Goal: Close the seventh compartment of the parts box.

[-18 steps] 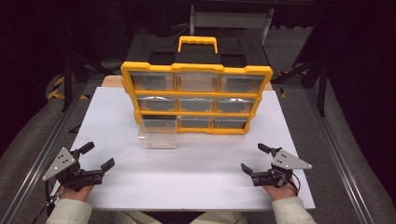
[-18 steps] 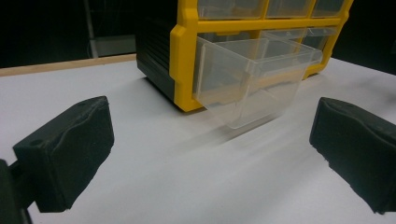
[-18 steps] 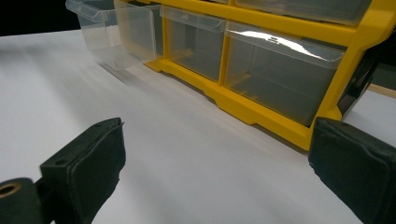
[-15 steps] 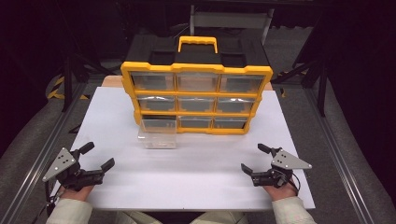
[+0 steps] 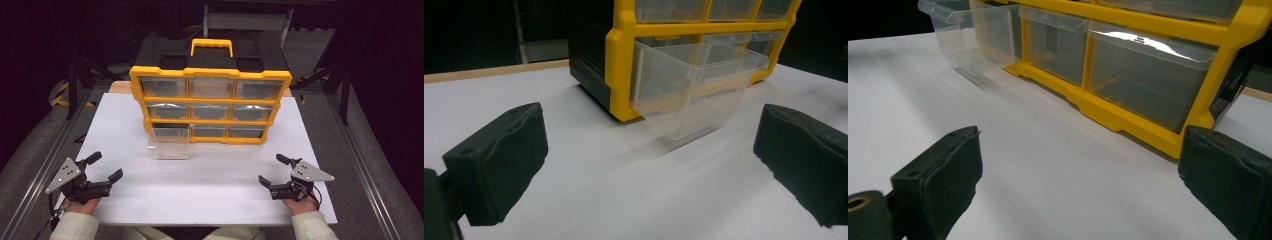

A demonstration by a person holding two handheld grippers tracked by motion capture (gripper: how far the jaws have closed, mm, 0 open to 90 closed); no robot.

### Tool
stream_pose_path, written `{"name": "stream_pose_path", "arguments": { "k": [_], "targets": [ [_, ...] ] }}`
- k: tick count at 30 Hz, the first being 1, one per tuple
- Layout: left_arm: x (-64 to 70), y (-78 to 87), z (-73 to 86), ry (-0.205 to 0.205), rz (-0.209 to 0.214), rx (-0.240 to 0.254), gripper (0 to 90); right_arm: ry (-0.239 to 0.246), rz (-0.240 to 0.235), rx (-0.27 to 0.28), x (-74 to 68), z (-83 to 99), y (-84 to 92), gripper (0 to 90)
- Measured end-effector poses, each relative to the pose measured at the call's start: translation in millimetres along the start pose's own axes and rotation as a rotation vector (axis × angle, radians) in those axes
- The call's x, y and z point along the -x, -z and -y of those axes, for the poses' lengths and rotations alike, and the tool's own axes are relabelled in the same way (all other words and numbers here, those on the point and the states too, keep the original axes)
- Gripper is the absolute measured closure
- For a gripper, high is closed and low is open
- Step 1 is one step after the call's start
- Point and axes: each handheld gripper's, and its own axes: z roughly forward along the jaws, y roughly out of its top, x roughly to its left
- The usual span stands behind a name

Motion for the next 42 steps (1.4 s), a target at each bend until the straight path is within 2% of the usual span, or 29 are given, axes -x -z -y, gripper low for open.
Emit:
{"name": "stream_pose_path", "arguments": {
  "k": [6, 14, 20, 26, 42],
  "targets": [
    [1.5, -1.6, -0.6, -0.003, 0.011, -0.007, 1.5, -0.006, -0.004, 0.006, 0.2, 0.4, 0.0, 4.6],
    [5.5, -8.4, -7.8, -0.001, 0.04, 0.008, 1.6, -0.008, -0.009, -0.002, 0.0, 0.8, -1.6, 4.6],
    [10.3, -12.5, -14.7, -0.023, 0.06, 0.014, 1.9, -0.008, -0.009, -0.008, 0.1, 1.2, -2.3, 4.6],
    [13.5, -17.3, -18.5, -0.021, 0.082, 0.015, 2.0, -0.013, -0.012, -0.011, 0.3, 1.6, -2.8, 4.6],
    [30.7, -43.4, -26.9, -0.042, 0.154, 0.009, 2.2, -0.014, -0.012, -0.017, 0.9, 2.2, -3.1, 4.6]
  ]
}}
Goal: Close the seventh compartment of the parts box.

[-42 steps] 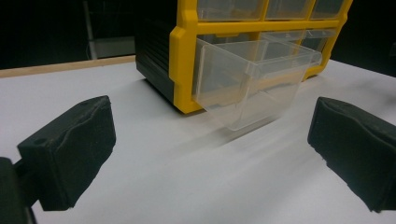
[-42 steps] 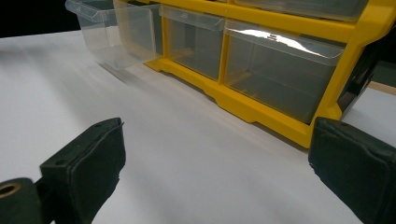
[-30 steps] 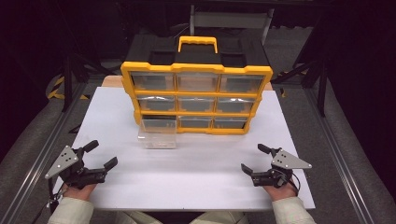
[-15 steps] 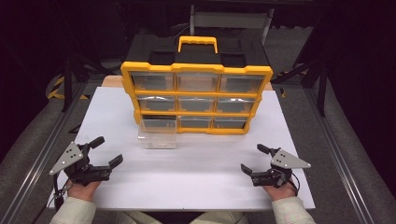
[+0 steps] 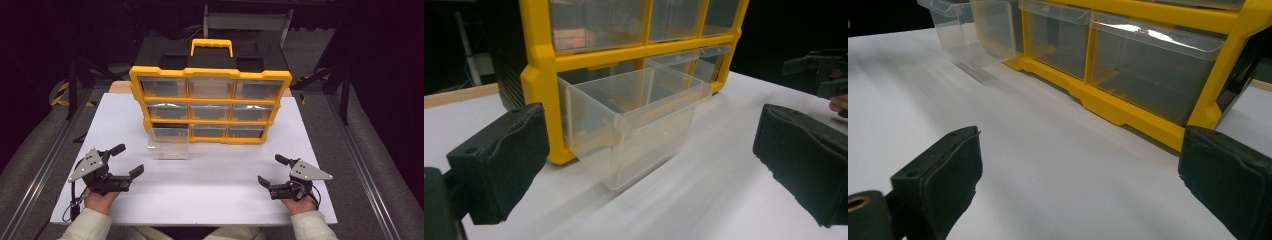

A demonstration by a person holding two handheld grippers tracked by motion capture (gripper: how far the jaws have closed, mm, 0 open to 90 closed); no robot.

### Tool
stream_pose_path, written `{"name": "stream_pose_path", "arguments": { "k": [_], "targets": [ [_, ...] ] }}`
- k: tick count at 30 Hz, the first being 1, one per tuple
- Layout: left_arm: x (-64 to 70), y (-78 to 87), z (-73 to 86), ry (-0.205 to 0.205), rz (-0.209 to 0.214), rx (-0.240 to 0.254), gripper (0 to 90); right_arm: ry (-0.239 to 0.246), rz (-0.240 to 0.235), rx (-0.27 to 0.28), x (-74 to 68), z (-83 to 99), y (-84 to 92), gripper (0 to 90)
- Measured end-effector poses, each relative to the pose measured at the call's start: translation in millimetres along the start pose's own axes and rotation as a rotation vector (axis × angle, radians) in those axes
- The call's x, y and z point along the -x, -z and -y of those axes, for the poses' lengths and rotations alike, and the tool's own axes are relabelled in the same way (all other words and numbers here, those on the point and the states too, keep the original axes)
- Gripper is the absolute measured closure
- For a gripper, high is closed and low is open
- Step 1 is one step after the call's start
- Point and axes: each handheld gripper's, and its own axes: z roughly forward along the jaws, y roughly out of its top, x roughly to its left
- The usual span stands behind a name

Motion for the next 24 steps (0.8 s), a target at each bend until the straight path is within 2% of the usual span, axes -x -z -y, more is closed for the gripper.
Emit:
{"name": "stream_pose_path", "arguments": {
  "k": [13, 19, 22, 24],
  "targets": [
    [8.4, -17.6, -8.2, 0.0, 0.048, 0.009, 2.4, 0.001, -0.001, -0.004, 0.2, 0.1, -0.3, 4.6],
    [12.3, -27.1, -12.9, -0.006, 0.085, 0.006, 3.0, -0.002, -0.006, -0.002, 0.4, 0.4, -0.6, 4.6],
    [13.0, -29.6, -14.5, -0.003, 0.111, 0.009, 5.2, -0.004, -0.005, -0.001, 0.4, 0.5, -0.5, 4.6],
    [12.7, -30.1, -15.2, 0.0, 0.127, 0.008, 10.4, -0.004, -0.007, -0.003, 0.6, 0.6, -0.5, 4.6]
  ]
}}
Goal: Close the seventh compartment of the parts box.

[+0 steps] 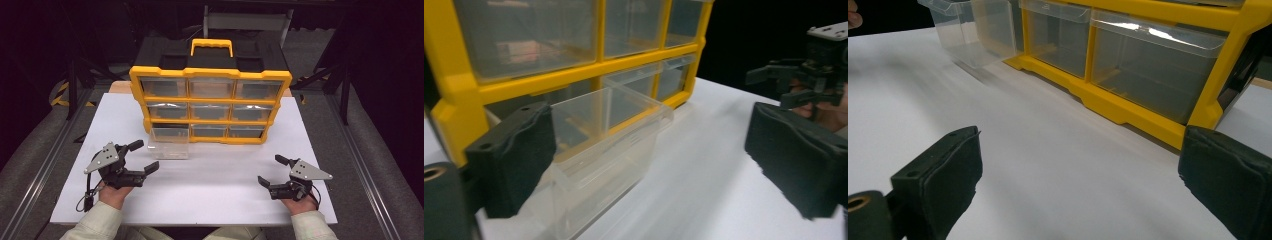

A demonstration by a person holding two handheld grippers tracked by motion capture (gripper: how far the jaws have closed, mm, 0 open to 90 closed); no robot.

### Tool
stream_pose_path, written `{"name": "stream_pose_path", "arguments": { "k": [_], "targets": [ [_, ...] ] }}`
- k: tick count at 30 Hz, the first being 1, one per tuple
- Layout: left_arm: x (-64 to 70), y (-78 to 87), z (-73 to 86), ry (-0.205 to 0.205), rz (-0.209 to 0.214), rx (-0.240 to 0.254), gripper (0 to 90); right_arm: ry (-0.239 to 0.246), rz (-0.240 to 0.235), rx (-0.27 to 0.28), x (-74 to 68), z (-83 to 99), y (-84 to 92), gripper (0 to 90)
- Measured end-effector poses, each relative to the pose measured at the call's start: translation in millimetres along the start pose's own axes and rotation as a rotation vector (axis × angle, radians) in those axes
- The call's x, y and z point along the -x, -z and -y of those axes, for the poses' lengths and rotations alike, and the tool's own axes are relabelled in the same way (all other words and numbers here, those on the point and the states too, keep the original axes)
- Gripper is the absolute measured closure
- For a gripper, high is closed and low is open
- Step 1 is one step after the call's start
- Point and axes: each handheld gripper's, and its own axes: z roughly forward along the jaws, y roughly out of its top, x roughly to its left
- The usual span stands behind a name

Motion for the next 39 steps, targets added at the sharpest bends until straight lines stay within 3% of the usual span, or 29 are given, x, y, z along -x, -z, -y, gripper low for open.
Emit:
{"name": "stream_pose_path", "arguments": {
  "k": [7, 10, 14, 18, 21, 28, 39],
  "targets": [
    [-4.4, -2.2, -6.3, -0.019, 0.072, -0.031, 40.1, 0.001, 0.0, -0.002, -0.1, 0.1, -0.4, 4.6],
    [-7.9, -4.1, -10.6, -0.024, 0.127, -0.059, 62.1, -0.003, 0.001, -0.005, 0.0, 0.3, -0.8, 4.6],
    [-10.1, -6.2, -14.2, -0.037, 0.159, -0.07, 80.4, -0.003, 0.001, -0.007, 0.1, 0.6, -1.0, 4.6],
    [-12.3, -9.6, -18.1, -0.049, 0.177, -0.111, 89.1, -0.004, 0.001, -0.007, 0.2, 0.7, -1.0, 4.6],
    [-15.5, -12.2, -18.2, -0.022, 0.196, -0.125, 89.3, -0.004, 0.0, -0.008, 0.4, 0.8, -1.2, 4.6],
    [-19.9, -15.6, -19.9, -0.012, 0.216, -0.124, 89.4, -0.006, -0.002, -0.008, 0.6, 1.0, -1.4, 4.6],
    [-25.6, -30.5, -8.5, 0.006, 0.212, -0.191, 89.4, -0.006, -0.001, -0.009, 0.9, 1.1, -1.2, 4.6]
  ]
}}
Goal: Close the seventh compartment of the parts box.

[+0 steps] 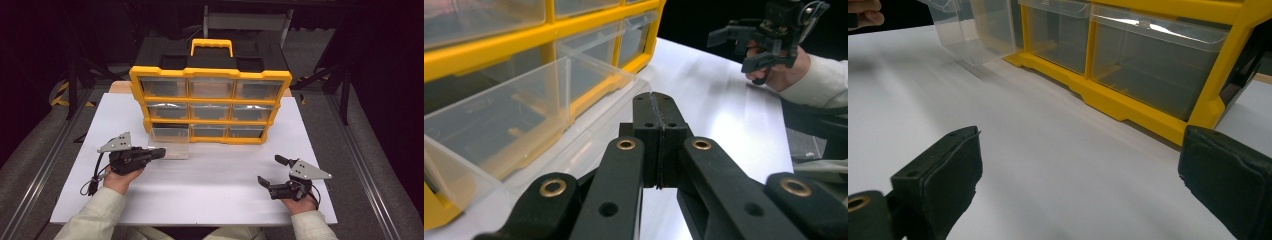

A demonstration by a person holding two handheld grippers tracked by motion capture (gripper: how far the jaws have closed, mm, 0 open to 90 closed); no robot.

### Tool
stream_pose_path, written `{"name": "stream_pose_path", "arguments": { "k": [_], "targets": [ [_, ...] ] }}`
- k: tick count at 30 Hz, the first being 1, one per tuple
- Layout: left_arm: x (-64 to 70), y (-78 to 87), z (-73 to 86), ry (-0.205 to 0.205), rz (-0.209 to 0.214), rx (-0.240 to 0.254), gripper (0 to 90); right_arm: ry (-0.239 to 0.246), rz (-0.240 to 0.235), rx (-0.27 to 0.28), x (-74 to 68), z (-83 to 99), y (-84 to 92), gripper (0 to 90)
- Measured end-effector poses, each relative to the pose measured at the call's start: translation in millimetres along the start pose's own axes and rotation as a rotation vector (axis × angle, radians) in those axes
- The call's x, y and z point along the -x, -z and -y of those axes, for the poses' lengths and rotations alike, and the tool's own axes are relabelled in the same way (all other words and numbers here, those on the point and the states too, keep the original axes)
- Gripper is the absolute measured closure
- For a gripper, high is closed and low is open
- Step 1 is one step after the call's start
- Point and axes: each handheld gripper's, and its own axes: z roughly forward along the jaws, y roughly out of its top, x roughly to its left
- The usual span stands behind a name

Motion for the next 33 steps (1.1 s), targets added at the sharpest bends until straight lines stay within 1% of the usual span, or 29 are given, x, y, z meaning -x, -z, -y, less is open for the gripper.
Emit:
{"name": "stream_pose_path", "arguments": {
  "k": [2, 3, 4, 7, 9, 10, 14, 18, 22, 23, 25, 26, 27, 28, 29, 31, 33],
  "targets": [
    [-0.5, -3.4, 2.5, 0.004, 0.001, -0.007, 89.4, 0.0, -0.001, 0.0, 0.0, 0.0, -0.1, 4.6],
    [-0.6, -5.2, 4.3, 0.01, -0.002, -0.019, 89.4, -0.001, -0.003, 0.001, 0.0, 0.0, -0.2, 4.6],
    [-1.9, -7.0, 5.7, 0.003, -0.006, -0.026, 89.4, 0.0, -0.003, 0.001, 0.0, 0.0, -0.1, 4.6],
    [-3.2, -10.6, 9.7, 0.024, -0.006, -0.047, 89.4, 0.0, -0.003, 0.001, -0.1, 0.0, 0.0, 4.6],
    [-4.3, -12.1, 11.2, 0.016, -0.011, -0.057, 89.4, 0.0, -0.003, 0.001, -0.1, 0.0, 0.0, 4.6],
    [-3.6, -13.3, 12.2, 0.025, -0.008, -0.062, 89.4, 0.001, -0.003, 0.001, -0.1, 0.0, 0.0, 4.6],
    [-4.1, -16.5, 14.8, 0.017, -0.009, -0.08, 89.4, 0.0, -0.004, 0.001, -0.2, 0.0, 0.0, 4.6],
    [-5.8, -19.3, 18.7, 0.03, -0.013, -0.096, 89.4, 0.001, -0.004, 0.001, -0.1, 0.0, 0.1, 4.6],
    [-7.0, -22.1, 21.0, 0.031, -0.022, -0.112, 89.4, 0.001, -0.006, 0.0, -0.2, 0.0, 0.0, 4.6],
    [-7.1, -23.0, 21.5, 0.033, -0.025, -0.112, 89.4, 0.001, -0.006, 0.001, -0.1, 0.0, 0.0, 4.6],
    [-8.4, -23.9, 22.1, 0.022, -0.033, -0.117, 89.4, 0.002, -0.005, -0.001, 0.2, 0.1, 0.1, 4.6],
    [-8.7, -24.4, 22.6, 0.025, -0.04, -0.116, 89.3, 0.002, -0.005, -0.002, 0.2, 0.1, 0.1, 4.6],
    [-8.8, -24.6, 22.8, 0.029, -0.053, -0.114, 89.4, 0.002, -0.003, -0.002, 0.1, 0.1, 0.0, 4.6],
    [-9.4, -24.5, 22.9, 0.024, -0.063, -0.114, 89.3, 0.0, -0.003, -0.003, 0.0, 0.1, 0.1, 4.6],
    [-10.0, -24.8, 23.3, 0.03, -0.069, -0.108, 89.3, -0.001, -0.005, -0.001, 0.0, 0.1, -0.1, 4.6],
    [-11.0, -25.0, 23.8, 0.026, -0.079, -0.099, 89.4, -0.001, -0.006, -0.001, -0.1, 0.2, -0.3, 4.6],
    [-10.8, -25.2, 25.5, 0.03, -0.089, -0.079, 89.4, -0.001, -0.005, -0.001, 0.0, 0.2, -0.3, 4.6]
  ]
}}
